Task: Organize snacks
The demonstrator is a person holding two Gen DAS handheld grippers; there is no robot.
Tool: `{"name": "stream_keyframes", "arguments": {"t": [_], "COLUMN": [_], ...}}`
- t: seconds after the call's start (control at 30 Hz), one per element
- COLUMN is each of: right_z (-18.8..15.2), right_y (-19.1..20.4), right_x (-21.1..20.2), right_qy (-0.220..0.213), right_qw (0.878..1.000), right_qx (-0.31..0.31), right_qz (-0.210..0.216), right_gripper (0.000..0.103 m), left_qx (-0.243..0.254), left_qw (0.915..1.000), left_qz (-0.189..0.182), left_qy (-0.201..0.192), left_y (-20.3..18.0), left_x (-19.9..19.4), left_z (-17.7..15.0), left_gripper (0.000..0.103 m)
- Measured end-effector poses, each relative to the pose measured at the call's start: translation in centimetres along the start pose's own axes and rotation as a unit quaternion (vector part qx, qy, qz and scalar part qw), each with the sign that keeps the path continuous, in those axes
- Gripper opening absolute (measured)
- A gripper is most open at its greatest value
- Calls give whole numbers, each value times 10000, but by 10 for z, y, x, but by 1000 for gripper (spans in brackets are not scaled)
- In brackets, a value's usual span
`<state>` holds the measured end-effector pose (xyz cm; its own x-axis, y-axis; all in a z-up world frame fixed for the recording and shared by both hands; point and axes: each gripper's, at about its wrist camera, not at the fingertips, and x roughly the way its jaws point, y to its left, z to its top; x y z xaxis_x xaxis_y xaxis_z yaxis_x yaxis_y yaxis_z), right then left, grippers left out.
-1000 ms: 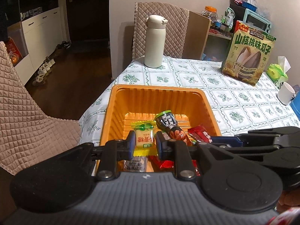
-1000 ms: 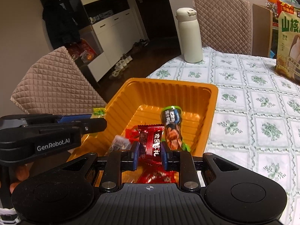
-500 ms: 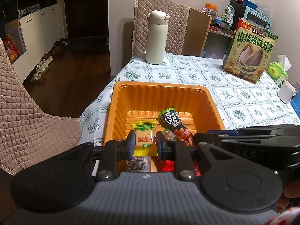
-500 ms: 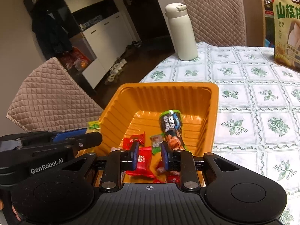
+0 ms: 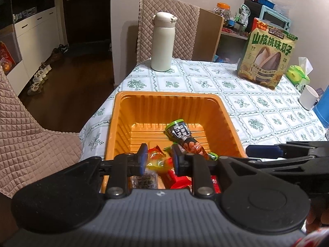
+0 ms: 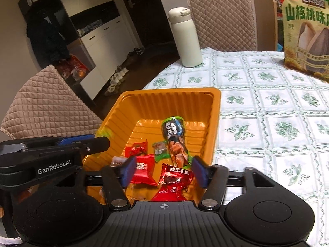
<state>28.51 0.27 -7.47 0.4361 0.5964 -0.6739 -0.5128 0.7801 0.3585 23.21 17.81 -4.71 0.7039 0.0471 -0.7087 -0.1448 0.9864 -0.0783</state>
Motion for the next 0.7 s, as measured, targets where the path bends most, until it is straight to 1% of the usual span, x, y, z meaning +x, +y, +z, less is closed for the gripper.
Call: {"name": "stream_keyframes", "arguments": {"t": [0.07,0.13,0.23,0.3,0.33,0.37,0.57,0.7], "right_z": [-2,-4,-7,-12,-13,-16,-29,-41], "right_y": [1,1,2,4,5,5,9,5], "right_x": [-6,-13,-24,-34,-38,-43,-71,-93], "right_qy": [-67,-138,-223,-290,-320,-349,-441,-410], "right_qw": [10000,9999,9997,9995,9994,9993,9989,9989], "right_qx": [-11,-3,33,35,30,26,29,75], "right_qz": [-33,-60,-92,-92,-95,-100,-179,-200], "right_gripper": [70,73,78,80,82,83,85,85], "left_qx": [9,11,-21,-50,-70,-93,-126,-101], "left_qw": [10000,10000,10000,10000,10000,9999,9997,9997], "left_qz": [-11,-33,-44,-15,10,45,211,237], "left_qy": [20,23,41,49,35,6,-53,-62], "left_y": [0,0,1,1,1,1,-9,-25], "left_x": [-1,-5,-14,-21,-26,-31,-66,-88], "left_z": [-1,-3,-7,-10,-12,-14,-28,-40], "left_gripper": [29,31,36,42,49,52,63,67]}}
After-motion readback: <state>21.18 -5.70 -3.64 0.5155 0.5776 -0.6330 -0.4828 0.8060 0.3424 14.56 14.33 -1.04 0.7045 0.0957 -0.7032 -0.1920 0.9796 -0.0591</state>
